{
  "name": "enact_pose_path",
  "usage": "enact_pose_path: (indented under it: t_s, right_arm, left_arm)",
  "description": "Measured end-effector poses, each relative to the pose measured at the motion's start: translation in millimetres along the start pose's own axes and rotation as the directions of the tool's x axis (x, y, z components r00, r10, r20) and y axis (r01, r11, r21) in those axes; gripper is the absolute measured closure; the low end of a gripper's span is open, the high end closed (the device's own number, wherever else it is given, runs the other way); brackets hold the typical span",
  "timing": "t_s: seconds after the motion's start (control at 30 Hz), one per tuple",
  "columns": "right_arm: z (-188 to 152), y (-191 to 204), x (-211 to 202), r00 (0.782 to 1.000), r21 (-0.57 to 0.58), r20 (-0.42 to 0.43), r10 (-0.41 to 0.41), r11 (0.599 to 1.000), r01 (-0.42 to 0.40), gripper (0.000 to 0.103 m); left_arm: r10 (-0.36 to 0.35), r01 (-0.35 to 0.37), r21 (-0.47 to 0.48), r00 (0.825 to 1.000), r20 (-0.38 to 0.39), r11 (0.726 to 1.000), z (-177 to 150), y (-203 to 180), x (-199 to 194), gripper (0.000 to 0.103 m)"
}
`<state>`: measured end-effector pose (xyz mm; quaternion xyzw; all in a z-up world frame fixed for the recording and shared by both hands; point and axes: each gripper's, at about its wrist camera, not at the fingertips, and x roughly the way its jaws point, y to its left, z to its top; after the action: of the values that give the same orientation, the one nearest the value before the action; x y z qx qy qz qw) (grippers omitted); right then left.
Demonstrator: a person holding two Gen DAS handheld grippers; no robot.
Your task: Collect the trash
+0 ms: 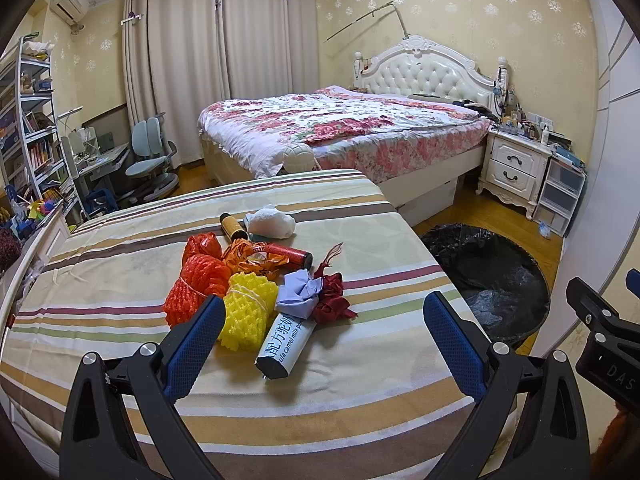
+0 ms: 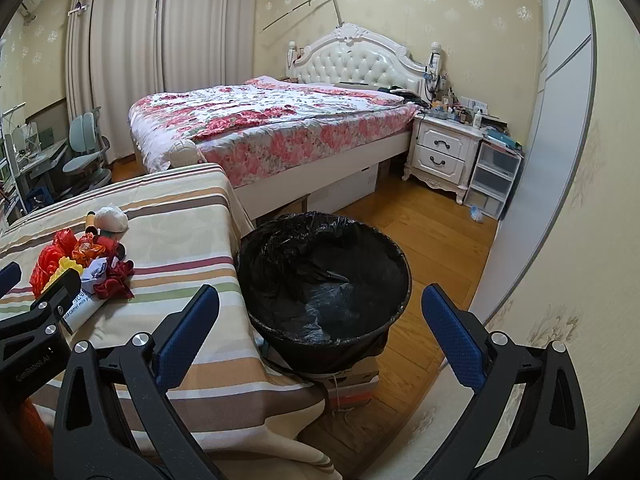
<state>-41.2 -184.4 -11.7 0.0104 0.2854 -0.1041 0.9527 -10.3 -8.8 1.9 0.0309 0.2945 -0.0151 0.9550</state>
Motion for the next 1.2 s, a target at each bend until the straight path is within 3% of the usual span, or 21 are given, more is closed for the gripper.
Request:
enact_pose_path:
  t_s: [0.57,0.87,1.2]
  right_arm:
    - [-6,9,1,1.0,-0.001,-0.022,0.011,1.0,-0.011,0.004]
    - [-1,21,16,0.998,-0.004,-0.049,0.032,0.999,-0.032,0.004]
    - [0,54,36,0.992,-0.033,-0.087,0.092,0.995,-0.095,0.005]
  left_arm:
    - [0.008,-0.008,0.0,1.0,-0.01,1.0,-3,0,0,0.006]
    - [0.028,-0.031,-0.043,0.998,-0.06,0.999,-6,35,14,0.007]
    - [0.13,-0.138,-0.08,0.986,-0.104,0.987,-8,93,26,0.007]
